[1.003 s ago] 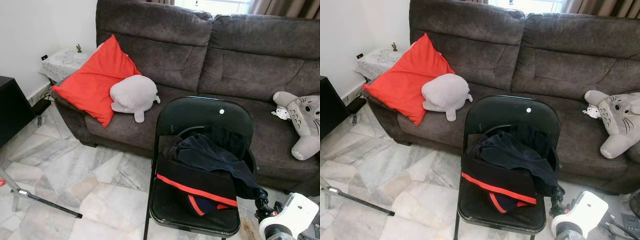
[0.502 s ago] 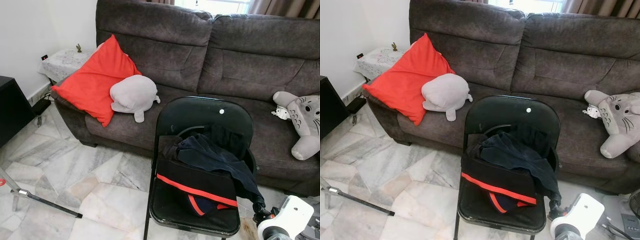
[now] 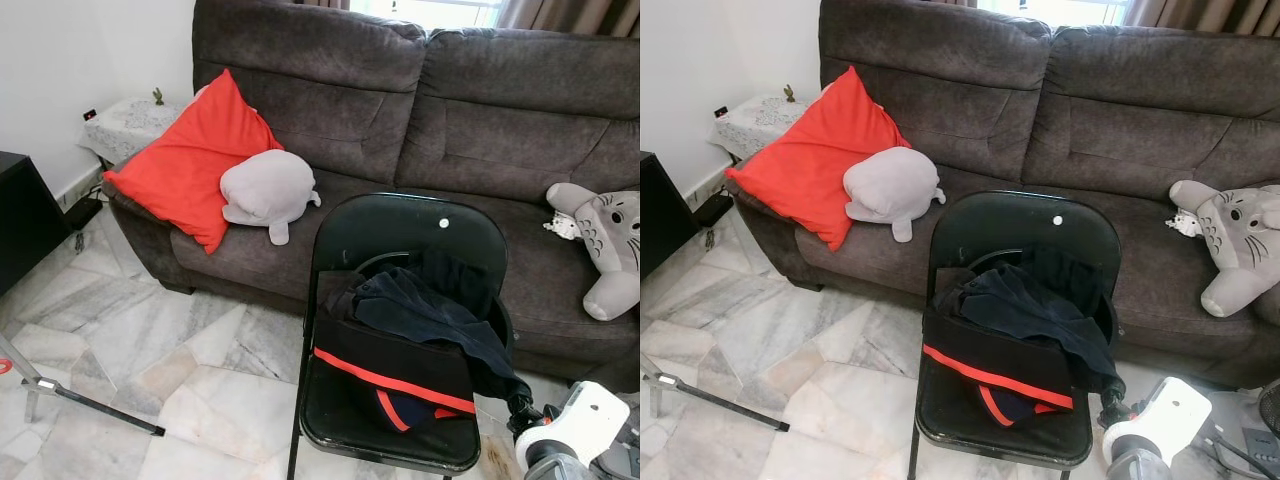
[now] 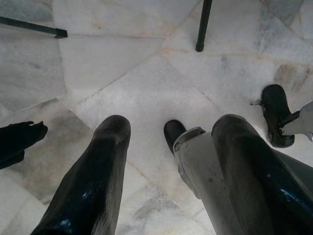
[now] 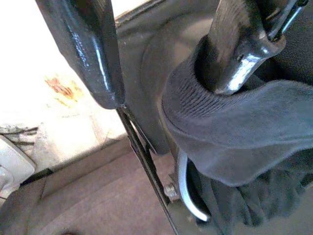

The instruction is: Hang hanger

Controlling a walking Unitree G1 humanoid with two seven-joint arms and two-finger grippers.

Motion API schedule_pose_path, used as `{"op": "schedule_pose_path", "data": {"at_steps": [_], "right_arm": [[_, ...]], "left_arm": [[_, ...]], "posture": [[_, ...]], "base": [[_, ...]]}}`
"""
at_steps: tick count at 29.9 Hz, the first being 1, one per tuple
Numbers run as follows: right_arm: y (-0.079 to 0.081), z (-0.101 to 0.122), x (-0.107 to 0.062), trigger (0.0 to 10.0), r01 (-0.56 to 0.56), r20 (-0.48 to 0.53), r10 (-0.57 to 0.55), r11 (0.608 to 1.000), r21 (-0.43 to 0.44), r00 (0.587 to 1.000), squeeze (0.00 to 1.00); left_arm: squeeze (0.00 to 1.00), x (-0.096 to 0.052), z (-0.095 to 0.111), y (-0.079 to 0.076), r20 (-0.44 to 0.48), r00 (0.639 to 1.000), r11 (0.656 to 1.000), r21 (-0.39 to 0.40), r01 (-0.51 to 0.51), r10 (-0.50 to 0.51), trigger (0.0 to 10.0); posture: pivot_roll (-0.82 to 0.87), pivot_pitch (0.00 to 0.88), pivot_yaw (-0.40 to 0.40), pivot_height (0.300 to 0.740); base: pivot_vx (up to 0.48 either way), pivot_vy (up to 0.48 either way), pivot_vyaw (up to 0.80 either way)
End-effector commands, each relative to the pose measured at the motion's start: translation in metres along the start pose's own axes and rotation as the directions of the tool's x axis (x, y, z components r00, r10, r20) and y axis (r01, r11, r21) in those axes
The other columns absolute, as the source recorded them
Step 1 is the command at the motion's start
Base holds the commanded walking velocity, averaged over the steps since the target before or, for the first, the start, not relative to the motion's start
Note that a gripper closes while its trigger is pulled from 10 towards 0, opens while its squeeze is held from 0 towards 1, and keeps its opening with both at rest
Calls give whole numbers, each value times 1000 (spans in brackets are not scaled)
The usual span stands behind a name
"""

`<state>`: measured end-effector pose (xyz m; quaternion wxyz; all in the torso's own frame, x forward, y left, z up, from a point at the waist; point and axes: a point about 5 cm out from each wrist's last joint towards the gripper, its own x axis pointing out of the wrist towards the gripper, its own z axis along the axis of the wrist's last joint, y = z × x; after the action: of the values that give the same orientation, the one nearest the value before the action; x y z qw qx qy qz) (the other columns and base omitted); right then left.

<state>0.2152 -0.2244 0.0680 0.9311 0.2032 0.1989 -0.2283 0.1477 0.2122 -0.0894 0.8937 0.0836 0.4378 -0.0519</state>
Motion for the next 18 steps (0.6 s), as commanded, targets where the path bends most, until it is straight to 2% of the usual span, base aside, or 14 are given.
{"op": "schedule_pose_path", "data": {"at_steps": [1,13,18], "right_arm": [[1,2,3,10000,-9,8,9,1000,-2,1000,0],[12,4,11,10000,-82,82,84,996,-21,993,0],[12,-7,14,10000,-91,55,92,996,-12,994,0]], "left_arm": [[0,-1,-4,-2,-17,1000,1000,19,11,-11,10000],[0,-1,-5,0,-25,1000,1000,22,10,-9,10000],[0,-2,-6,1,-25,1000,1000,23,10,-9,10000]], "posture": [[-50,63,-6,740],[-47,64,-2,740],[-44,63,-1,740]], "base": [[0,0,0],[0,0,0],[0,0,0]]}}
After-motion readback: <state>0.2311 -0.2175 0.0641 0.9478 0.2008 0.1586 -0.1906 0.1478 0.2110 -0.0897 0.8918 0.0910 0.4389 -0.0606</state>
